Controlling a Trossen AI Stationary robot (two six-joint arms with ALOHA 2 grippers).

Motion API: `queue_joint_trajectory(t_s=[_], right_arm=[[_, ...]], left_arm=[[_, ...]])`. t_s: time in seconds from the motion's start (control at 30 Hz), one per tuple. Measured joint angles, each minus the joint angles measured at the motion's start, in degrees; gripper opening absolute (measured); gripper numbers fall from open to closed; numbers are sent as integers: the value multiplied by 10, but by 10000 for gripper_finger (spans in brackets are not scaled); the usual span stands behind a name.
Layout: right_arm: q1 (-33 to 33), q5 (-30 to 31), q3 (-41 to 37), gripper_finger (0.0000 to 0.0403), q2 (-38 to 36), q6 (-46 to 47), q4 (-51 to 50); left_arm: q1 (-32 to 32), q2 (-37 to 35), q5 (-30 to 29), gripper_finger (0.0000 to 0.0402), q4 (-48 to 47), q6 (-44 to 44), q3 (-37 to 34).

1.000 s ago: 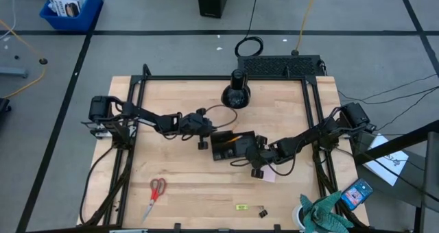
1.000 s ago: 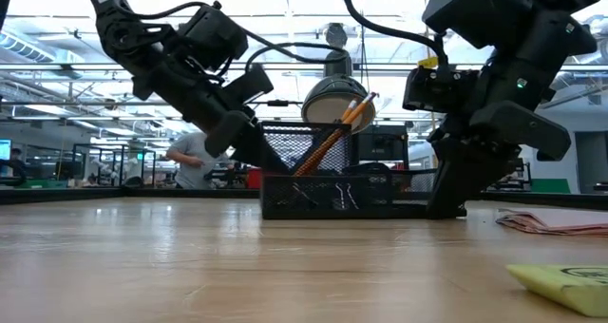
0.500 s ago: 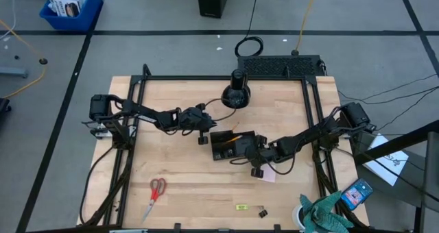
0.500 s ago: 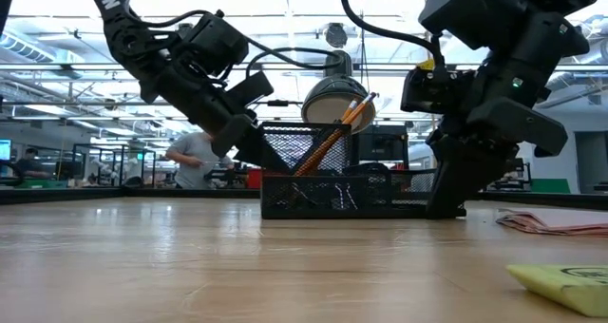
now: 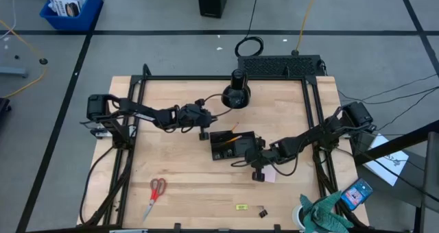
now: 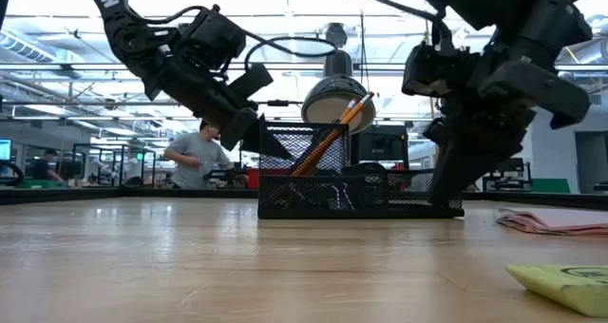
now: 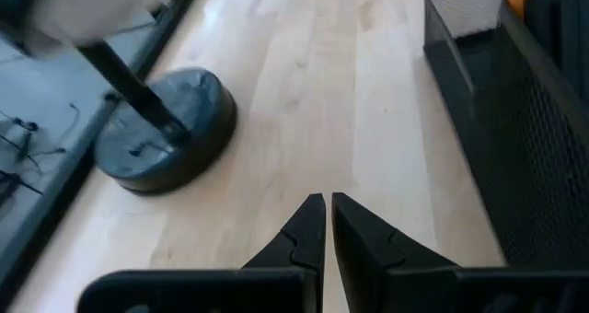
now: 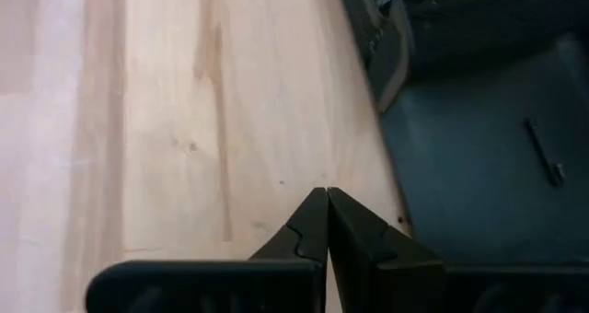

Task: Pick and place office supplies into organizer
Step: Adjust the black desk organizer

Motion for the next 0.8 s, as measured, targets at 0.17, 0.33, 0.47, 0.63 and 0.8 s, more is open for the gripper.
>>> queue_joint_trajectory(t_s=[0.17,0.33,0.47,0.63,0.8], right_arm=[[0,6,4,0,-10,-12,-4],[2,31,16,0,-66,-37,-37],[3,131,27,0,-134,-57,-115],[-44,173,26,0,-183,-74,-186],[-124,112,26,0,-159,-124,-183]], left_arm=[[0,-44,-20,31,-15,17,0],[-8,-140,-56,31,-95,27,0],[-28,-213,-37,31,-159,12,-7],[-67,-274,-34,31,-161,6,-37],[-90,-297,-37,31,-158,3,-48]])
